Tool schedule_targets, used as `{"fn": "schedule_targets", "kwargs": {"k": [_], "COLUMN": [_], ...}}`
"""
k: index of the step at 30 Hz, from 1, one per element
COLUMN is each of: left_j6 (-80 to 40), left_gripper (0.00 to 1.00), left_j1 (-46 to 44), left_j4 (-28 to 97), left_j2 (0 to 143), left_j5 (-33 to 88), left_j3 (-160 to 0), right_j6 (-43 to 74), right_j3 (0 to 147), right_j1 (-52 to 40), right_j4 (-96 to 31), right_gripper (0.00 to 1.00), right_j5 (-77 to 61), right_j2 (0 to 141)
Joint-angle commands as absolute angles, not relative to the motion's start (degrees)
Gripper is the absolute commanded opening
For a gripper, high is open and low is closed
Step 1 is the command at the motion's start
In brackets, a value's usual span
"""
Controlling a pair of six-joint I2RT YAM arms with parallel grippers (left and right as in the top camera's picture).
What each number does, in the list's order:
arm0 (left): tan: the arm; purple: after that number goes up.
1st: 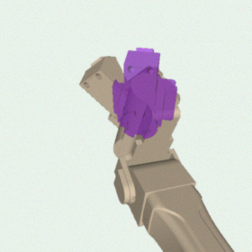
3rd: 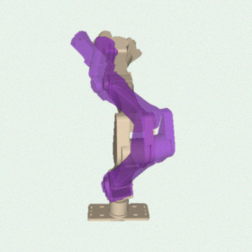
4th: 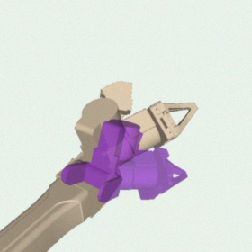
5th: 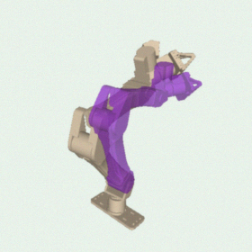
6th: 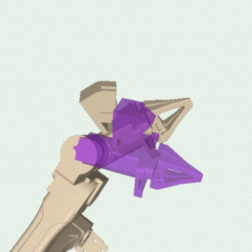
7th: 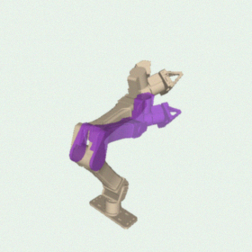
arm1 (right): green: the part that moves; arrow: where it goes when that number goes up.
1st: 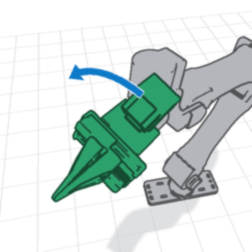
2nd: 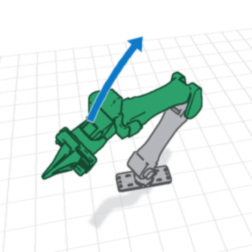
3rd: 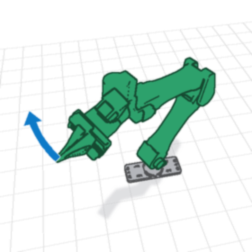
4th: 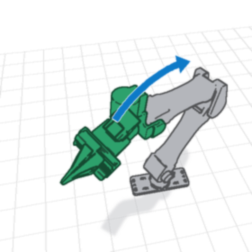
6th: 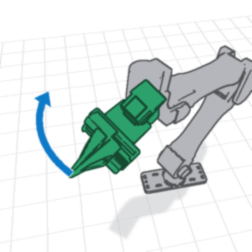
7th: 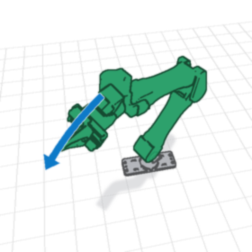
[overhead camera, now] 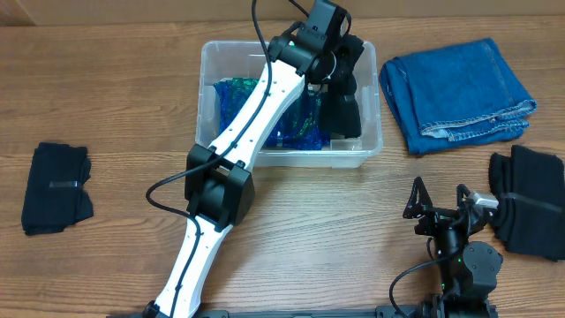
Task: Pack container
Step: 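Carry the black cloth with the left gripper into the bin's right side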
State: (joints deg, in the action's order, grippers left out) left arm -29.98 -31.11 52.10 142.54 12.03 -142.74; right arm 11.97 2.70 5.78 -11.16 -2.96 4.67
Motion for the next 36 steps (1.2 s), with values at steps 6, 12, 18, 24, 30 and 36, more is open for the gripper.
{"fn": "schedule_targets", "kwargs": {"k": [6, 12, 18, 24, 30, 36], "left_j6": [-30.83, -29.85, -19.90, -13.15, -12.84, -12.84], "left_gripper": [0.87, 0.98, 0.57, 0.19, 0.18, 0.19], "left_j1": [-32.71, -31.70, -31.57, -34.50, -34.57, -34.59], "left_j4": [54.08, 54.59, 50.52, 46.76, 40.12, 33.21], "left_j2": [143.13, 143.13, 142.93, 143.15, 143.15, 143.17], "left_j5": [13.58, 13.65, 14.00, 3.84, 3.27, 1.06], "left_j3": [-142.98, -143.70, -145.75, -144.42, -137.32, -127.37], "right_j6": [11.94, 11.94, 11.94, 11.94, 11.94, 11.94], "right_j3": [3.36, 3.36, 3.36, 3.36, 3.36, 3.36], "right_j1": [5.52, 5.54, 5.54, 5.54, 5.54, 5.54], "right_j4": [-11.25, -11.25, -11.25, -11.25, -11.25, -11.25], "right_gripper": [1.00, 1.00, 1.00, 1.00, 1.00, 1.00], "right_j5": [-2.83, -2.83, -2.83, -2.83, -2.83, -2.83], "right_j2": [4.36, 4.36, 4.36, 4.36, 4.36, 4.36]}}
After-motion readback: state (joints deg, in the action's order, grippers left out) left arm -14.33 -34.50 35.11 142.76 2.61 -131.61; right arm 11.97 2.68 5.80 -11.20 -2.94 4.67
